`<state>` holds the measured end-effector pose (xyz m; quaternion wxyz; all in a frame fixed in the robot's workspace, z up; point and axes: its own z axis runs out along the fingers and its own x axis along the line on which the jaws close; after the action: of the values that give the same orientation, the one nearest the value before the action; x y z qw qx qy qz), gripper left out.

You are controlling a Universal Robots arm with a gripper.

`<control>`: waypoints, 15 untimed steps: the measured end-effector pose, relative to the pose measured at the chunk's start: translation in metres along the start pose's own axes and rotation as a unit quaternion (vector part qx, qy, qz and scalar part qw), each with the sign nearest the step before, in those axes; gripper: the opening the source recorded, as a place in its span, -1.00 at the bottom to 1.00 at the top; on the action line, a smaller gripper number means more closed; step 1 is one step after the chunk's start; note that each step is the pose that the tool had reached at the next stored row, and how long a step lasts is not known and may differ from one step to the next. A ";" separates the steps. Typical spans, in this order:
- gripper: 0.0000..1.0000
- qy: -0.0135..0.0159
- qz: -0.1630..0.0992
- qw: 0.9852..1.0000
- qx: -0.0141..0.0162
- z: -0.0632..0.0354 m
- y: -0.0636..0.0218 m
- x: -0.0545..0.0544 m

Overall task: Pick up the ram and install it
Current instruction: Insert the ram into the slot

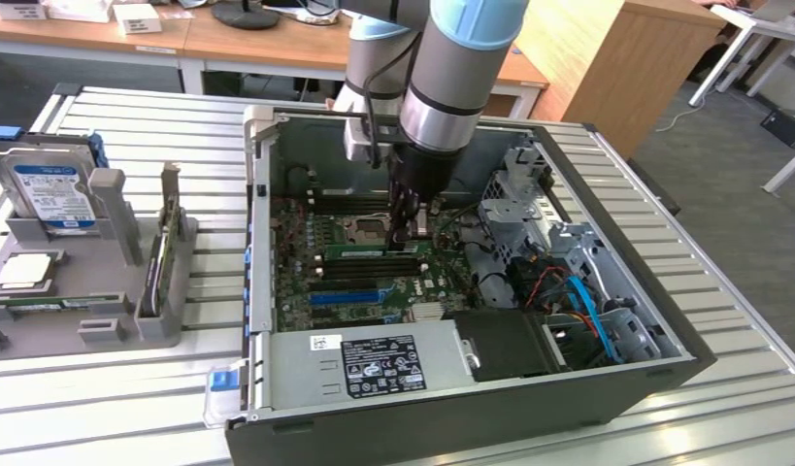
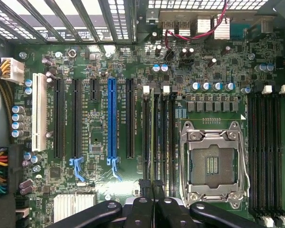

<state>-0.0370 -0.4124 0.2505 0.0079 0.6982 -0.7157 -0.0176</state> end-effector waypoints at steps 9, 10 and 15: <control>-0.76 0.000 0.000 1.000 0.000 0.0040 -0.0001 0.000; -0.76 0.000 0.000 1.000 0.000 0.0040 -0.0001 0.000; -0.76 0.000 0.000 1.000 0.000 0.0071 -0.0003 0.000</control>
<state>-0.0369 -0.4123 0.2434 0.0078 0.6982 -0.7157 -0.0177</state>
